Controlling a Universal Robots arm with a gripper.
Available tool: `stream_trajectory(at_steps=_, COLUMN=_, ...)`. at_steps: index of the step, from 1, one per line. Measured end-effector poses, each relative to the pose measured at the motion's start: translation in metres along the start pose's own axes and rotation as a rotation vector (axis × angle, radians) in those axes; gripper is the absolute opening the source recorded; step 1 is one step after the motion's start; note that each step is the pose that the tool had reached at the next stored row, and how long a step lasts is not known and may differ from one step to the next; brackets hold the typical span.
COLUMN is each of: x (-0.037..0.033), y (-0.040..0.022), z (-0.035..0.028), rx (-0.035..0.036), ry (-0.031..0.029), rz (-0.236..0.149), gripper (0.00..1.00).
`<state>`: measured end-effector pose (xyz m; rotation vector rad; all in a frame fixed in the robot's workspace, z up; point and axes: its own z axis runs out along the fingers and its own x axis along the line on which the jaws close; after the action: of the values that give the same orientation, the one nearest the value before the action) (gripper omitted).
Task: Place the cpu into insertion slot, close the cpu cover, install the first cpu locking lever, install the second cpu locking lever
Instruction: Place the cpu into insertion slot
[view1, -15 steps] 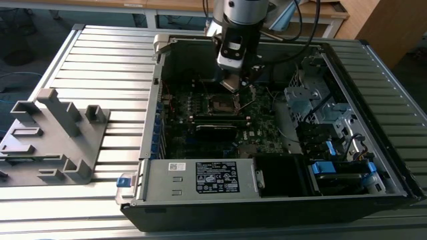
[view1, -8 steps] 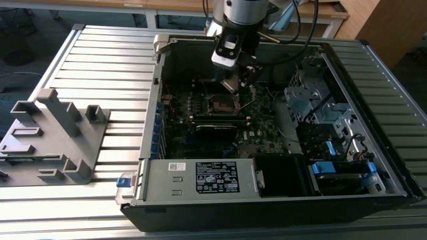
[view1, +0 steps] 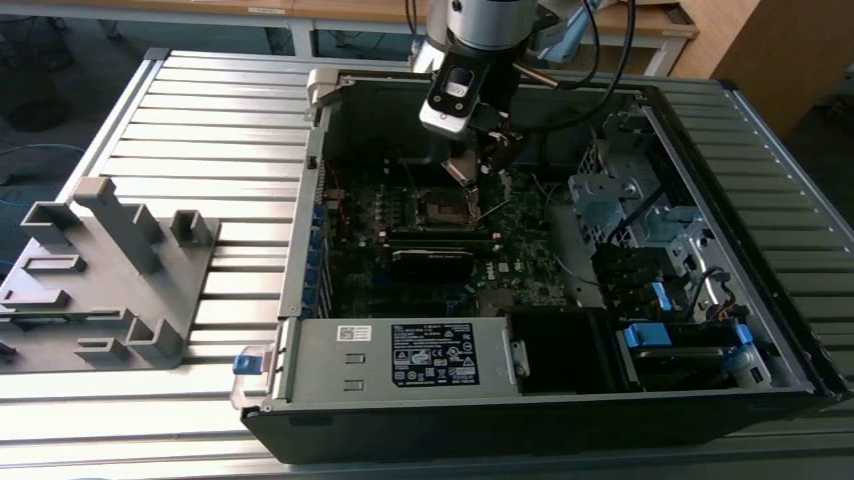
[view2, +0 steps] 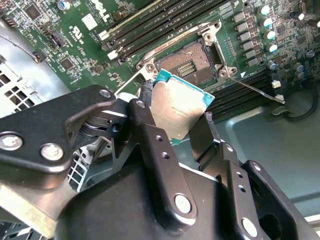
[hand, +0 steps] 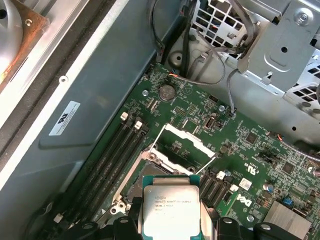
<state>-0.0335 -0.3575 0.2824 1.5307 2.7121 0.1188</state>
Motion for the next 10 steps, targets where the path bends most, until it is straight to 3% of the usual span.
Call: stream_trajectory(at_steps=10, x=0.0000, y=0.0000, z=0.0000, rx=-0.0001, ry=0.0000, rz=0.001, gripper=0.54)
